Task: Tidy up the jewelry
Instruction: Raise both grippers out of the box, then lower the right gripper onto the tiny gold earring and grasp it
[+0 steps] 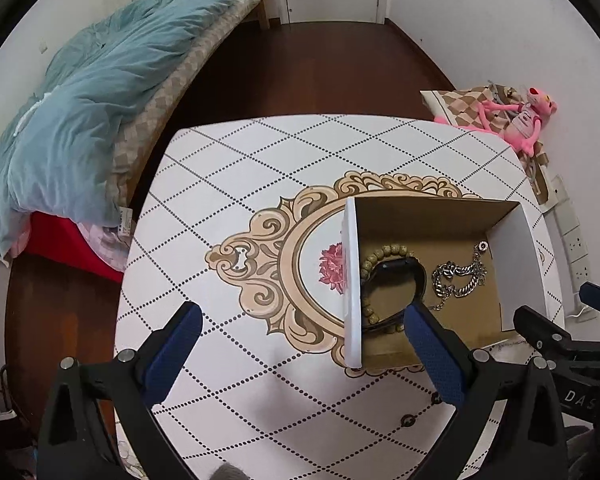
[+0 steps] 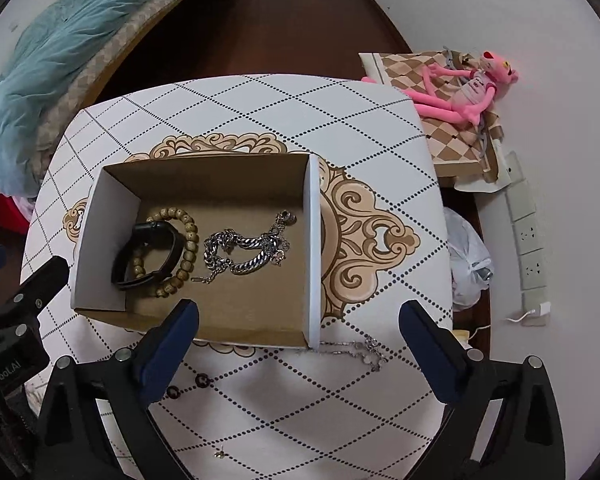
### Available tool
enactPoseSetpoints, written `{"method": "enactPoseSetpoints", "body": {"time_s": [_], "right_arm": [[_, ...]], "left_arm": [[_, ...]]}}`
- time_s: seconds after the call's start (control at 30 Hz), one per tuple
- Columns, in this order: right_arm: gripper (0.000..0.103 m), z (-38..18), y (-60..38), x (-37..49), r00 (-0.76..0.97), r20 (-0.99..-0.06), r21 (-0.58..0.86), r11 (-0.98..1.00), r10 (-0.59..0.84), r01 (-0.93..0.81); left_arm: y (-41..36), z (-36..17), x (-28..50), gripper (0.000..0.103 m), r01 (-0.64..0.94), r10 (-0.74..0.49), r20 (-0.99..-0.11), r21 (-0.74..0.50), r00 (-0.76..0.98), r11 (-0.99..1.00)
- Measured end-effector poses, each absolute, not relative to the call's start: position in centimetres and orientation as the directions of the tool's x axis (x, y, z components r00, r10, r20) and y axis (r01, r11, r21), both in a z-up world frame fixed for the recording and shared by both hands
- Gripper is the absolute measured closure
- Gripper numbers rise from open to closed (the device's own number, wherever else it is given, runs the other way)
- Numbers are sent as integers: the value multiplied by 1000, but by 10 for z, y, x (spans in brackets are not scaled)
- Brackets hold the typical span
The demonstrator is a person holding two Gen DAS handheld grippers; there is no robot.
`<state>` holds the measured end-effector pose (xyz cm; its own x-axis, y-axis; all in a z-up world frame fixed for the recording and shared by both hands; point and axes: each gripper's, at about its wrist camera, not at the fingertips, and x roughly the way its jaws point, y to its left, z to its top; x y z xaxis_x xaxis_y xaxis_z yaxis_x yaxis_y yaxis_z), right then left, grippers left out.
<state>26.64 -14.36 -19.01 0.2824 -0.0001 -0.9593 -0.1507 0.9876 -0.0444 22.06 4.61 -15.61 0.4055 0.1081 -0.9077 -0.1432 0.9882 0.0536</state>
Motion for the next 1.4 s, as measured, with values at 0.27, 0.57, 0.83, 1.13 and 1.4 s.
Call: {"method": "enactPoseSetpoints", "body": {"time_s": [0.27, 0.57, 0.83, 1.13, 1.4], "right_arm": [[2, -156, -148, 250, 343, -939, -20, 990, 30, -140], [2, -108, -153, 217, 439, -897, -21, 990, 42, -138], [2, -68, -160, 186, 515, -856, -30, 992, 38, -123], [2, -59, -160, 156, 515, -854, 6, 990, 78, -140], [2, -157, -163, 133, 358, -927, 63, 987, 113, -150]], "left_arm": [[41, -122, 205, 0, -143, 126, -876, 67, 465, 988], [37, -78, 173, 0, -158, 130, -838, 54, 530, 986], [35, -48, 143, 0, -149, 115, -808, 34, 578, 988], [37, -50, 116, 0, -185, 152, -792, 50, 591, 981], [45, -124, 97, 0, -240, 233, -846, 129, 480, 962]]}}
